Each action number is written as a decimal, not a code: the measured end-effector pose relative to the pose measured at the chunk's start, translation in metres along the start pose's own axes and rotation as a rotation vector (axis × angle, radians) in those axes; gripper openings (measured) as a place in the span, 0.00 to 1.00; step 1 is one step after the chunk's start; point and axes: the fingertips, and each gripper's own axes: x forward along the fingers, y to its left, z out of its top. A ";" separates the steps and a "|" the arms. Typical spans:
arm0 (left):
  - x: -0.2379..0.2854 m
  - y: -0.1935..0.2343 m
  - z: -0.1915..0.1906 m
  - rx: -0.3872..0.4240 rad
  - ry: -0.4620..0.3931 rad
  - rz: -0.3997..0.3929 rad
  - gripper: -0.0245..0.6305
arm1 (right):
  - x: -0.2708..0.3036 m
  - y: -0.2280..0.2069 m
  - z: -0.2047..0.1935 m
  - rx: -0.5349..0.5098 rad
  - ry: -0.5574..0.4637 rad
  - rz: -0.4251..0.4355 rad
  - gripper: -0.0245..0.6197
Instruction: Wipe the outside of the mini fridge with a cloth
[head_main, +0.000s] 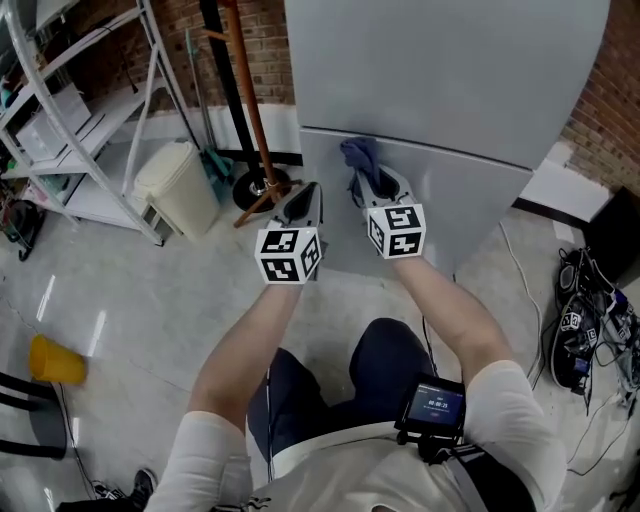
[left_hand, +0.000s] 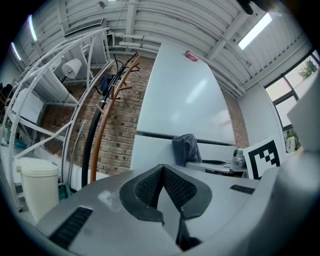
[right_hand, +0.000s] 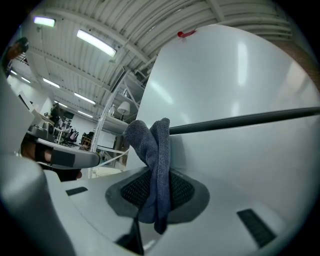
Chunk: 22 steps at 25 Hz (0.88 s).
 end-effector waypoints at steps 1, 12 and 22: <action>0.003 -0.005 -0.001 -0.003 0.000 -0.009 0.04 | -0.004 -0.005 0.000 0.001 -0.001 -0.008 0.16; 0.034 -0.064 -0.013 -0.022 0.016 -0.104 0.04 | -0.069 -0.082 -0.006 0.003 0.006 -0.131 0.16; 0.061 -0.128 -0.030 -0.034 0.030 -0.200 0.04 | -0.136 -0.166 -0.022 -0.004 0.027 -0.268 0.16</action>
